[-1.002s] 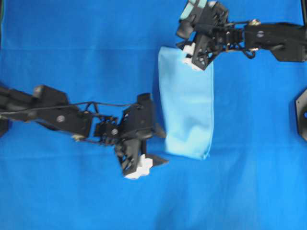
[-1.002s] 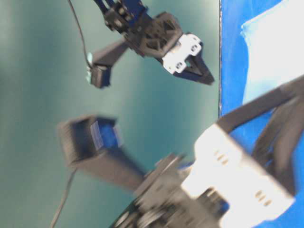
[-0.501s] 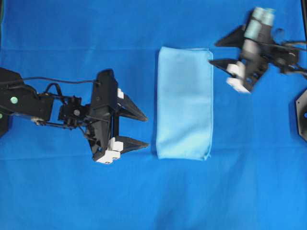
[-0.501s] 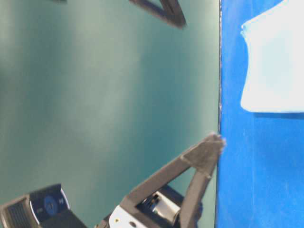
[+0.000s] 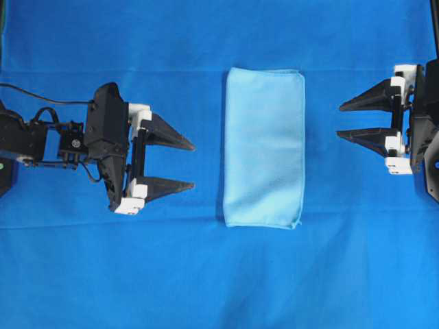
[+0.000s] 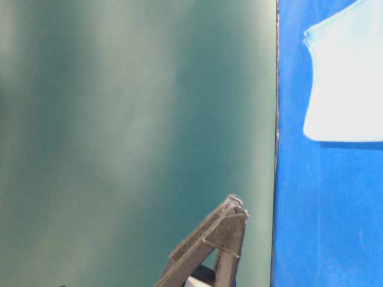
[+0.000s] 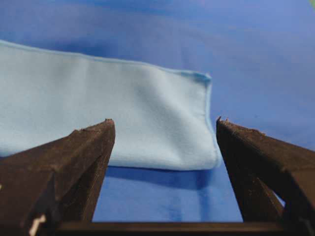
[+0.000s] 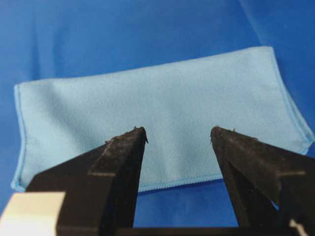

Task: Fold the light blue towel.
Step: 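Open both grippers and pull them back from the towel, then move both grippers to the strip's far corners and pinch them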

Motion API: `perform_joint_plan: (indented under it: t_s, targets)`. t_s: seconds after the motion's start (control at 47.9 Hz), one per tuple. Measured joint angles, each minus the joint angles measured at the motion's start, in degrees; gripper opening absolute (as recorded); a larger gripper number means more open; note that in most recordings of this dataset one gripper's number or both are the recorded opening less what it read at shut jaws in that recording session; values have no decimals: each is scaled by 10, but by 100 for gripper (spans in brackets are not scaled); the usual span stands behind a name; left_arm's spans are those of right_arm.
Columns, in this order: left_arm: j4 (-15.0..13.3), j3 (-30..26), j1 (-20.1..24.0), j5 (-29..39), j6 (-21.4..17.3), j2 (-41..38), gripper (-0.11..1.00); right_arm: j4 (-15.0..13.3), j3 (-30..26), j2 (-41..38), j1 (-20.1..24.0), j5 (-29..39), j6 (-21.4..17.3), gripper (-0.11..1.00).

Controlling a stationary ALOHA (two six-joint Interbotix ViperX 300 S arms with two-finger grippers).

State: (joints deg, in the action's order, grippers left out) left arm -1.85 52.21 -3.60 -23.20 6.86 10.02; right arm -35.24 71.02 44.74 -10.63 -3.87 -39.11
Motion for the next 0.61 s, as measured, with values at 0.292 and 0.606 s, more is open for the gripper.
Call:
perform_joint_plan:
  t_s: [0.292,0.606]
  targets:
    - [1,-1,1,-1,-1,0,77,0,0,-5,0,-2,0,60]
    - [0,-46,25,12,-21,-33,77,-1,-20,-18,-19,17,6,60]
